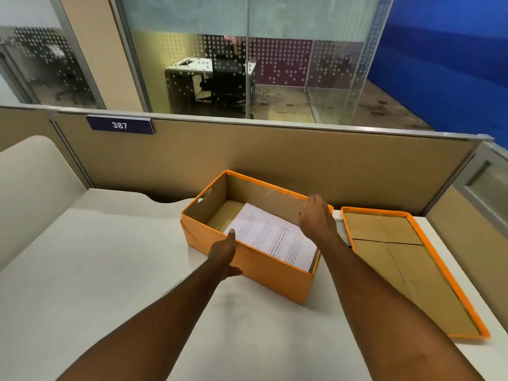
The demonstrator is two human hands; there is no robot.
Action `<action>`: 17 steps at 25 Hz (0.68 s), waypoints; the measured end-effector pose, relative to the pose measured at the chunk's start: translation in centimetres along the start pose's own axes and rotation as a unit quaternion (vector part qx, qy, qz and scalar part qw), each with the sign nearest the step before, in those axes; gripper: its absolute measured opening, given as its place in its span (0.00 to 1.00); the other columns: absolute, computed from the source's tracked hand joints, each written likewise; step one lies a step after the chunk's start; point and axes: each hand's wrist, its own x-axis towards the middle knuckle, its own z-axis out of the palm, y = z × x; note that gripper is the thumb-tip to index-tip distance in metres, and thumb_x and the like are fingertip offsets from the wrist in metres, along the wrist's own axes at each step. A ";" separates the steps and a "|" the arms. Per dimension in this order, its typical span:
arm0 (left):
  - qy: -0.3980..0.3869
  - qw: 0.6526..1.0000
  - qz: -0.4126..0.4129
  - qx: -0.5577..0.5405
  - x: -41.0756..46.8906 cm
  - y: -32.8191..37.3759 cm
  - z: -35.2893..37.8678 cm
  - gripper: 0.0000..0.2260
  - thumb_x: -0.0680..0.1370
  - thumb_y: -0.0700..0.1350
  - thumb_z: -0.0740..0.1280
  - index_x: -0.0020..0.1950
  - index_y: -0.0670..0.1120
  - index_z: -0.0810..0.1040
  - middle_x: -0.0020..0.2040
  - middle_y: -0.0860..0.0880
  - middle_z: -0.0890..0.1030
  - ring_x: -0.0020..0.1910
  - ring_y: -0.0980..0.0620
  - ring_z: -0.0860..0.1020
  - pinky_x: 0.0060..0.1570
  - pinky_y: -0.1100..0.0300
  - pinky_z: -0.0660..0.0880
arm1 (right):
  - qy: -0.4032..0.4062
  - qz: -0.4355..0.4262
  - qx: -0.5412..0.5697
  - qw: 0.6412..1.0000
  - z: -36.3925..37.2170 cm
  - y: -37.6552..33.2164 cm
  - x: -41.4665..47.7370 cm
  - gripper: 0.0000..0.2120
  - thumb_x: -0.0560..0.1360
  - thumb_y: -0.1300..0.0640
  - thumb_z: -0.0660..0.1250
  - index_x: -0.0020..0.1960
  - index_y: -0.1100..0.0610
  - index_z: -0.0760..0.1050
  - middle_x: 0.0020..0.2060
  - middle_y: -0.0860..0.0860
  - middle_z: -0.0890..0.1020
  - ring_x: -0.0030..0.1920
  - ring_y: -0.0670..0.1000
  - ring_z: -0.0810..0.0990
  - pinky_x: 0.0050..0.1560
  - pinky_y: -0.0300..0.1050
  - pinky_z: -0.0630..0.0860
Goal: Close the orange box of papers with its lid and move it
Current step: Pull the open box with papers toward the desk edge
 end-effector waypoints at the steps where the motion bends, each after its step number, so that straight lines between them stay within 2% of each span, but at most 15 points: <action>1: 0.004 1.000 -0.006 -0.011 0.5 0.0 0.3 0.27 0.79 0.59 0.57 0.72 0.45 0.63 0.72 0.41 0.68 0.66 0.33 0.70 0.55 0.38 0.76 | 0.001 0.003 0.005 1.000 0.4 -0.1 1.0 0.17 0.76 0.57 0.64 0.62 0.61 0.69 0.60 0.58 0.74 0.61 0.58 0.75 0.57 0.51 0.74; 4: 0.036 0.999 -0.015 0.004 3.0 -0.8 1.5 0.25 0.79 0.58 0.56 0.72 0.46 0.62 0.71 0.41 0.68 0.67 0.34 0.69 0.55 0.36 0.74 | -0.023 0.000 -0.031 0.999 1.9 0.0 4.0 0.21 0.76 0.59 0.63 0.67 0.61 0.66 0.66 0.59 0.71 0.67 0.60 0.71 0.66 0.53 0.68; 7: 0.073 0.997 0.007 0.006 4.4 -1.0 2.9 0.22 0.80 0.52 0.54 0.71 0.43 0.58 0.62 0.42 0.74 0.58 0.39 0.74 0.50 0.43 0.75 | -0.032 -0.008 -0.066 0.997 3.5 0.0 6.7 0.21 0.76 0.59 0.61 0.68 0.64 0.65 0.67 0.62 0.70 0.69 0.61 0.67 0.72 0.54 0.61; 10: 0.087 0.996 -0.006 -0.020 4.8 -1.1 4.2 0.26 0.81 0.49 0.52 0.75 0.44 0.47 0.65 0.42 0.74 0.60 0.39 0.75 0.57 0.43 0.74 | -0.062 0.021 -0.075 0.995 4.4 0.1 8.2 0.19 0.75 0.59 0.61 0.64 0.64 0.67 0.63 0.63 0.73 0.65 0.62 0.72 0.67 0.55 0.66; 11: 0.097 0.995 -0.005 -0.017 4.8 -1.3 4.5 0.26 0.81 0.48 0.53 0.75 0.44 0.46 0.64 0.42 0.75 0.59 0.40 0.77 0.56 0.44 0.75 | -0.070 0.035 -0.066 0.995 4.6 0.2 8.3 0.18 0.75 0.61 0.60 0.64 0.64 0.66 0.63 0.63 0.74 0.64 0.62 0.73 0.65 0.56 0.68; 14: 0.110 0.993 0.007 -0.030 4.7 -1.6 5.1 0.23 0.82 0.45 0.53 0.74 0.43 0.48 0.59 0.40 0.78 0.54 0.41 0.80 0.53 0.48 0.78 | -0.062 0.049 -0.075 0.994 5.1 0.3 8.2 0.19 0.75 0.64 0.57 0.65 0.63 0.63 0.61 0.63 0.76 0.62 0.63 0.75 0.61 0.56 0.69; 17: 0.114 0.993 0.011 -0.034 4.6 -1.6 4.9 0.19 0.83 0.44 0.49 0.73 0.41 0.54 0.63 0.38 0.76 0.60 0.38 0.77 0.61 0.45 0.73 | -0.032 0.047 -0.078 0.995 4.8 0.2 7.9 0.19 0.76 0.66 0.55 0.66 0.63 0.63 0.60 0.63 0.78 0.61 0.63 0.76 0.60 0.56 0.69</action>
